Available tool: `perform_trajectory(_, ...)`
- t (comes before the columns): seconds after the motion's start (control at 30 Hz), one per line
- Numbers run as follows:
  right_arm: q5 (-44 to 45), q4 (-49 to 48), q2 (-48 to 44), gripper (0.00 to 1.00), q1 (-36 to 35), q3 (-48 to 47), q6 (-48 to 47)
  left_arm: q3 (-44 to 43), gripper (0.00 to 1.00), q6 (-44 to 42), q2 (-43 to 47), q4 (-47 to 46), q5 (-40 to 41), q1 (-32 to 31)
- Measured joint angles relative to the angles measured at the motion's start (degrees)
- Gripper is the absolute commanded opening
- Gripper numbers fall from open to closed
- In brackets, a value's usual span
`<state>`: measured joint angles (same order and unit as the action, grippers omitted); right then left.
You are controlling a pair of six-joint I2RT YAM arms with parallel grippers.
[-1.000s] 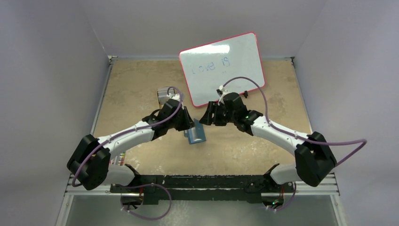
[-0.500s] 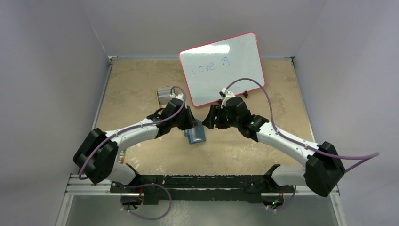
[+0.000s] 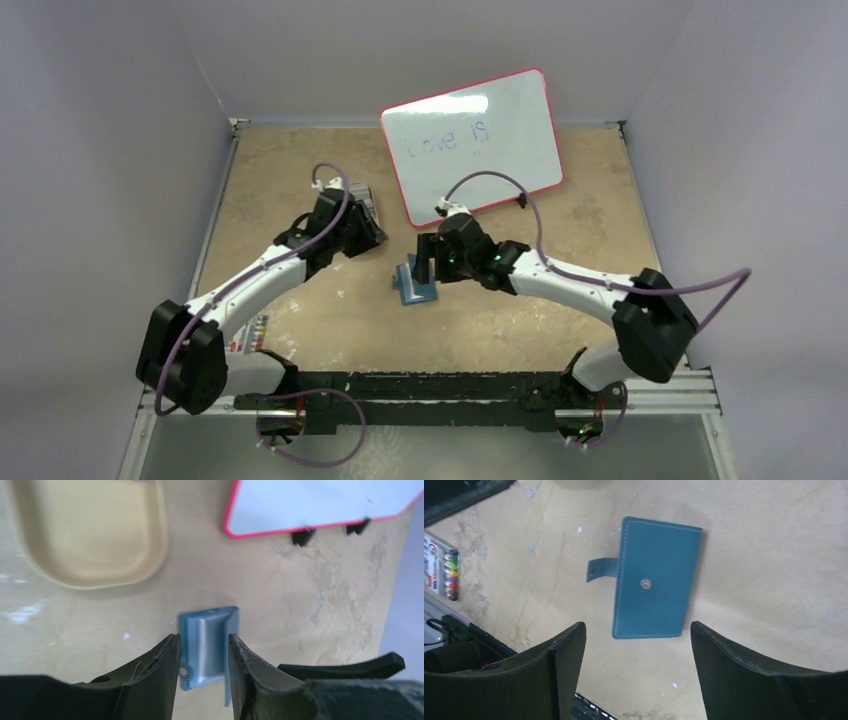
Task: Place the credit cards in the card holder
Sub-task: Open the card holder at the center of the board.
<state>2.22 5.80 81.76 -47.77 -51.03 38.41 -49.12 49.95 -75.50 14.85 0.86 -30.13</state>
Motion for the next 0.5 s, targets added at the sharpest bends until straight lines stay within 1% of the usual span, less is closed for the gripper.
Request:
perform_trajectory(0.1, 3.76, 2.51, 4.92, 0.82, -2.75, -5.22, 0.2, 1.99, 0.41, -0.04, 3.17, 2.62, 0.11, 4.07)
perform_trajectory(0.3, 8.98, 5.42, 11.08, 0.82, -4.39, -11.69, -0.09, 5.01, 0.41, 0.0, 6.23, 4.48, -0.28, 4.5)
perform_trajectory(0.43, 10.12, 6.45, 17.25, 0.77, -4.42, -15.23, -0.52, 8.85, 0.41, 0.55, 6.25, 3.63, -1.18, 4.5)
perform_trajectory(0.5, 10.97, 7.85, 19.85, 0.73, -4.42, -16.28, -0.52, 10.54, 0.41, 0.74, 5.97, 3.26, -2.01, 4.5)
